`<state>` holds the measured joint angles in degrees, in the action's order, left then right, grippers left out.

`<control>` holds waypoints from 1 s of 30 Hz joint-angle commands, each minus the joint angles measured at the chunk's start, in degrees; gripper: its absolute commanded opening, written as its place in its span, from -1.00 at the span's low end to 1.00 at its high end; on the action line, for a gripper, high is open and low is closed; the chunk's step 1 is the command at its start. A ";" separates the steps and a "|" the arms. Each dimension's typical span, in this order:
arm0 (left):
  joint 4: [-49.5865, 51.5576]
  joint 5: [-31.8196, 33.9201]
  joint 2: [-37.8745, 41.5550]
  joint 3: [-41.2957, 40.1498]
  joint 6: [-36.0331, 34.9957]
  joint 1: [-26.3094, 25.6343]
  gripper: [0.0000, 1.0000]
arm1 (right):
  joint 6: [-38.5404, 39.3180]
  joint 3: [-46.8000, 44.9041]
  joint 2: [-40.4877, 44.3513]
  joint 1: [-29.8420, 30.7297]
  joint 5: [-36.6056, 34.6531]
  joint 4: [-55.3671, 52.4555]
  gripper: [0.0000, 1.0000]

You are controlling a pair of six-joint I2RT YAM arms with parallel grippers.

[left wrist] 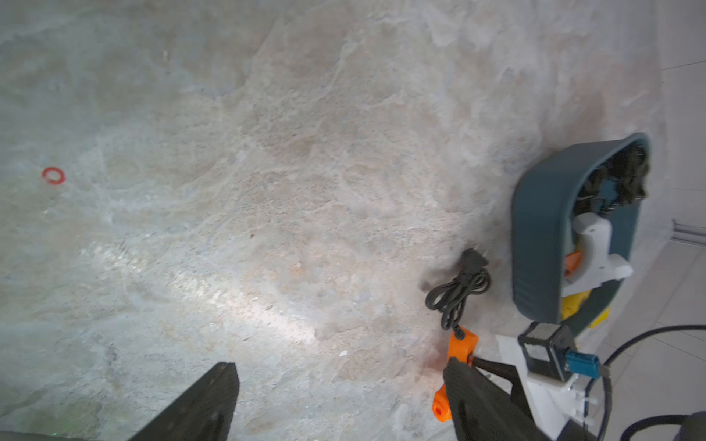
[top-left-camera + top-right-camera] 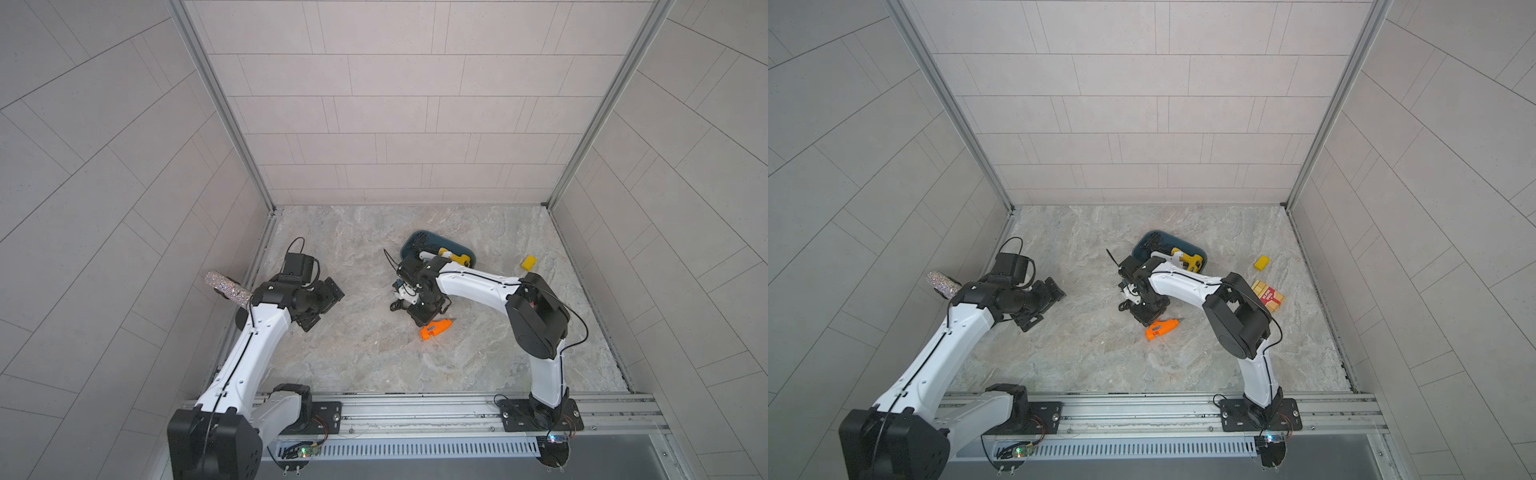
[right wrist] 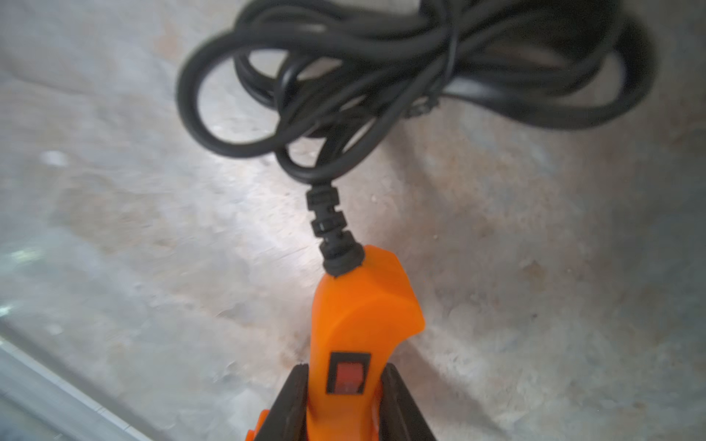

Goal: Put the hot melt glue gun into the storage box
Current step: Pick up the hot melt adhesive gun from the center of the board.

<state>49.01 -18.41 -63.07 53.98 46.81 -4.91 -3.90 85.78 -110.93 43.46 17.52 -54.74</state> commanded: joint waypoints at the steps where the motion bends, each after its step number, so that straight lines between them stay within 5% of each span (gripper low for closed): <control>1: -1.57 -4.05 -1.26 5.05 -3.43 -0.28 0.85 | -1.67 3.59 7.13 -2.51 15.11 -5.07 -0.80; 8: -10.33 -19.00 -4.63 9.57 0.73 -2.30 0.85 | -13.29 -0.42 14.04 -12.88 48.59 4.42 -0.96; 14: -29.18 -29.14 -4.03 6.32 16.13 -3.63 0.85 | -45.04 -15.67 19.22 -15.14 61.03 43.87 -1.00; 16: -34.25 -30.64 -4.16 5.24 21.00 -4.64 0.85 | -62.60 -22.18 19.88 -15.21 62.01 67.33 -1.00; 20: -37.82 -30.63 -4.93 3.87 25.03 -8.52 0.85 | -113.04 -29.77 11.50 -16.20 56.66 133.85 -1.00; 30: -46.10 -24.80 -4.66 -4.46 32.28 -12.41 0.77 | -116.00 -26.33 9.07 -16.25 55.65 135.68 -1.00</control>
<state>7.16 -45.82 -68.16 50.06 76.62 -17.52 -114.50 58.92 -103.46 26.98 73.21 71.40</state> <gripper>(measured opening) 0.889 0.316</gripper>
